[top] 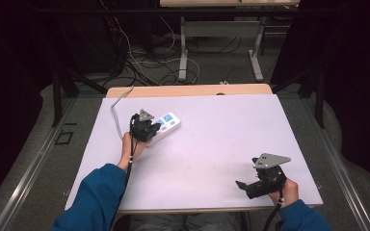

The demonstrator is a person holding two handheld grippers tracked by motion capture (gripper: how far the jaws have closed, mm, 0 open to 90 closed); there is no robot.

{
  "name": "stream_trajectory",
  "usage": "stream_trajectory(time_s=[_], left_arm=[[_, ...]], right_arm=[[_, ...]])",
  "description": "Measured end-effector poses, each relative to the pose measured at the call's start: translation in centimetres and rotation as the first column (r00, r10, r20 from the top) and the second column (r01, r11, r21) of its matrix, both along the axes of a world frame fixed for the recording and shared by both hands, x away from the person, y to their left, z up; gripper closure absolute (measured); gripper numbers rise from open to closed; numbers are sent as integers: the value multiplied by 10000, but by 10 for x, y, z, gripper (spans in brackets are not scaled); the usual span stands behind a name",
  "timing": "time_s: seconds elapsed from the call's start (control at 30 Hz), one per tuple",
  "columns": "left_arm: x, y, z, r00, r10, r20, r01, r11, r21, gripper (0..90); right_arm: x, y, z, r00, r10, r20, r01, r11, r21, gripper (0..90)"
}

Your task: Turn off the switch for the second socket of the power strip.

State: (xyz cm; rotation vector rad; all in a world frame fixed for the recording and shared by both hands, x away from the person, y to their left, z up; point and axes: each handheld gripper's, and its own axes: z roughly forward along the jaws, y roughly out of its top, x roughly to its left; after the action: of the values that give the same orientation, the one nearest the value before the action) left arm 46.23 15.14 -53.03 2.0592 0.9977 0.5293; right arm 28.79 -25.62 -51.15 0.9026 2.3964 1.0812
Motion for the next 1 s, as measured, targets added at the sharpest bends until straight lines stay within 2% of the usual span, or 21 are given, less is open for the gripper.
stream_trajectory(time_s=[0.13, 0.17, 0.2, 0.63, 0.7, 0.77, 1.0], left_arm=[[1, -3, -2, 10000, -58, -19, 58, 10000, -55, 900], [1, -3, -2, 9998, -168, -135, 169, 9999, 6, 900], [1, -4, -3, 10000, -82, -43, 82, 10000, 37, 900], [8, -14, -11, 9999, -131, -89, 132, 9998, 126, 900], [9, -14, -12, 9998, -146, -104, 148, 9996, 244, 900], [10, -15, -13, 9999, -41, -107, 43, 9998, 178, 900], [14, -17, -13, 10000, -58, -80, 60, 9997, 257, 900]], right_arm=[[0, 0, 0, 10000, -6, 5, 6, 10000, 1, 7], [0, 0, 0, 10000, -1, 0, 1, 10000, 2, 7], [0, 0, 0, 10000, 7, 6, -7, 10000, -10, 7], [0, 0, -1, 10000, 19, 24, -20, 10000, 71, 7], [1, 0, -1, 10000, -6, 13, 5, 10000, 73, 7], [1, 0, -1, 10000, -3, 4, 3, 10000, 75, 7], [0, 0, -1, 10000, 53, -6, -53, 10000, 46, 7]])
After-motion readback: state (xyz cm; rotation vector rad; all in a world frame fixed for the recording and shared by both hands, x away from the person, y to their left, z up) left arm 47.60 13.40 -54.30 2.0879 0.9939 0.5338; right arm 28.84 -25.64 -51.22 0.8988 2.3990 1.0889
